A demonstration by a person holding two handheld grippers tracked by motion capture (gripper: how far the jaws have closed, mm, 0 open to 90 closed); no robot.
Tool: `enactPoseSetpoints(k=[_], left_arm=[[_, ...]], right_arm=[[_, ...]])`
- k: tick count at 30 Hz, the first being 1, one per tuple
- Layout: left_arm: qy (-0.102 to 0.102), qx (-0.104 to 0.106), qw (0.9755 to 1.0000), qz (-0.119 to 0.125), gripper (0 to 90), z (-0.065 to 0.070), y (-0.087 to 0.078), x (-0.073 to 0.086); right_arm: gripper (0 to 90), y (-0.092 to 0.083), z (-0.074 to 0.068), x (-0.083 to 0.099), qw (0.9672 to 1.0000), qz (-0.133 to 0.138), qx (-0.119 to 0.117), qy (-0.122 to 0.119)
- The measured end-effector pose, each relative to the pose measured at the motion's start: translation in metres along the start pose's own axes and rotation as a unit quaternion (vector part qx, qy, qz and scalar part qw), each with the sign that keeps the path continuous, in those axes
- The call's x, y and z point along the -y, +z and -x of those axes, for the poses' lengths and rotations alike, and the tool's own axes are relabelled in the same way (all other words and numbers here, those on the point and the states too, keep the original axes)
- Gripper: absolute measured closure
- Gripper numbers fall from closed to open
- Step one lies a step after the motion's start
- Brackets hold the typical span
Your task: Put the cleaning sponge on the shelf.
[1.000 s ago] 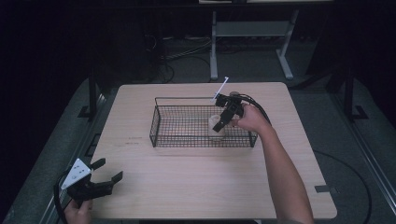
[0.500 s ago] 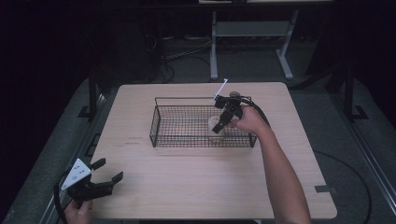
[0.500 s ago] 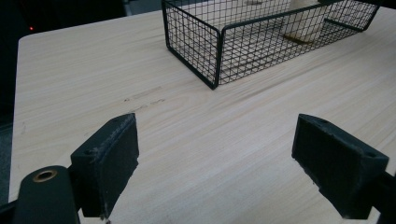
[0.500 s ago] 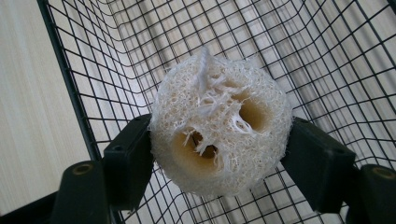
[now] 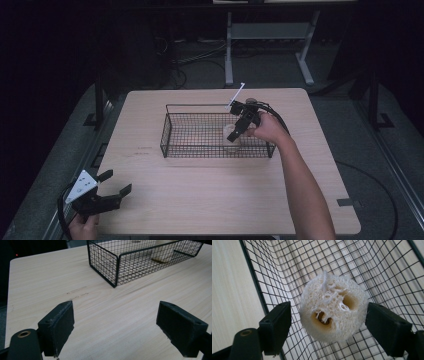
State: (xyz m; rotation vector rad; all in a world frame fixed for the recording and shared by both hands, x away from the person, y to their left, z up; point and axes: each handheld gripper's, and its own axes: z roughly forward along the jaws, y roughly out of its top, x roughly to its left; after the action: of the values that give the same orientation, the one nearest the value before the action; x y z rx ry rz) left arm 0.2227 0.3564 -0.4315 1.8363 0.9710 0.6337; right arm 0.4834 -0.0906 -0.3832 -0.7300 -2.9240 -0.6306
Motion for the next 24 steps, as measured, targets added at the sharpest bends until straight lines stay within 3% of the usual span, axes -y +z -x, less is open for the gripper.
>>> enactPoseSetpoints(k=[10,24], left_arm=[[0.002,0.000,1.0000,0.000,13.9,0.000,-0.001,0.000],[0.004,0.002,1.0000,0.002,13.9,0.001,-0.001,0.000]], right_arm=[[18.7,-0.023,-0.004,0.008,0.9997,0.021,0.007,0.005],[19.4,-0.047,-0.018,0.016,0.9993,0.035,0.010,-0.012]])
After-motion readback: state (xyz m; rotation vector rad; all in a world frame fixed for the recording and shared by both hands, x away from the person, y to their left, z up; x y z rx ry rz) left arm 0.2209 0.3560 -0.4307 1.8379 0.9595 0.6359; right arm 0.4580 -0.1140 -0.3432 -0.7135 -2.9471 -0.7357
